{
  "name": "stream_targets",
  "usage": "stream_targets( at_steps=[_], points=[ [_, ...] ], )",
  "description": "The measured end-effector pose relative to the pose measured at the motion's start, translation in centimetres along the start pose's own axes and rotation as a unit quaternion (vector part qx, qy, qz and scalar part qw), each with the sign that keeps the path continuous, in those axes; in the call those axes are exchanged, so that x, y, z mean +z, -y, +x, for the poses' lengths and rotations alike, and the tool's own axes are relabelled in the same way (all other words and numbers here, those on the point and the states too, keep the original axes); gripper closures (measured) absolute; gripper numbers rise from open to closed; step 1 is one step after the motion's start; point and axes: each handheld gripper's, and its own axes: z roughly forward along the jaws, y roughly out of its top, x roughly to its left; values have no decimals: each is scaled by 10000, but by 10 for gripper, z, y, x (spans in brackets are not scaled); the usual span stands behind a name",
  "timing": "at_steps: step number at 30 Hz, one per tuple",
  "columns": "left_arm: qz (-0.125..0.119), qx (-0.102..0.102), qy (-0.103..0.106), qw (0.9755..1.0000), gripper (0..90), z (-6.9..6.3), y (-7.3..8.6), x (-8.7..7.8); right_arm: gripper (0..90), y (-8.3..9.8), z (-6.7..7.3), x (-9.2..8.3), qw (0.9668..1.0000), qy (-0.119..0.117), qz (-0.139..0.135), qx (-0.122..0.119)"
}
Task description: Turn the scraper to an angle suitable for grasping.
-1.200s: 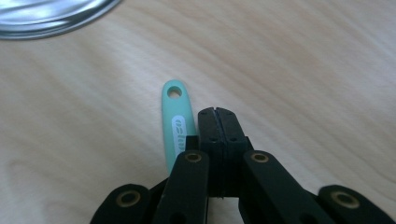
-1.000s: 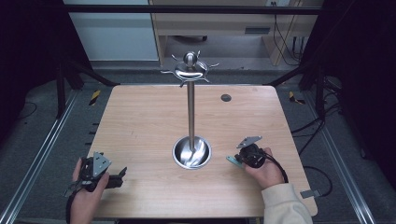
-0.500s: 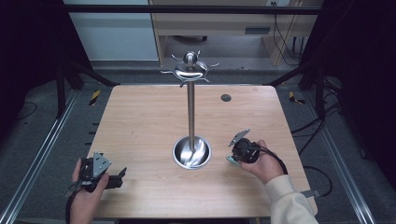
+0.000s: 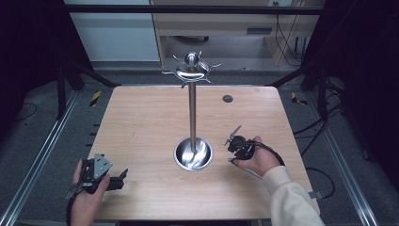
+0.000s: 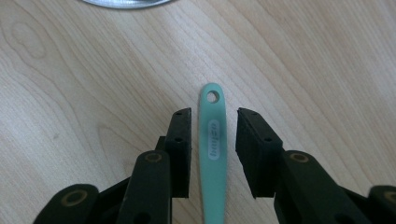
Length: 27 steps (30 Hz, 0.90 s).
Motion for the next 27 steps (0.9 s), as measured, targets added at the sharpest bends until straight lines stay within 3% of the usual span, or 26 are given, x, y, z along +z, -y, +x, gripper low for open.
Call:
stream_targets(
  at_steps=[4, 10, 21, 27],
  points=[
    [9, 3, -1, 10000, 31, 0, 0, 0, 654, 0, 0, 6, 9998, -75, 184, 82],
    [26, 25, 9, 10000, 31, 0, 0, 0, 655, 0, -4, 11, 9994, -134, 251, 185],
    [32, 46, -2, 10000, 31, -1, 0, 0, 715, -3, -8, 18, 9982, -258, 451, 313],
    [29, 56, 0, 10000, 30, -1, 0, 0, 724, -2, -9, 19, 9983, -255, 467, 249]
  ],
)
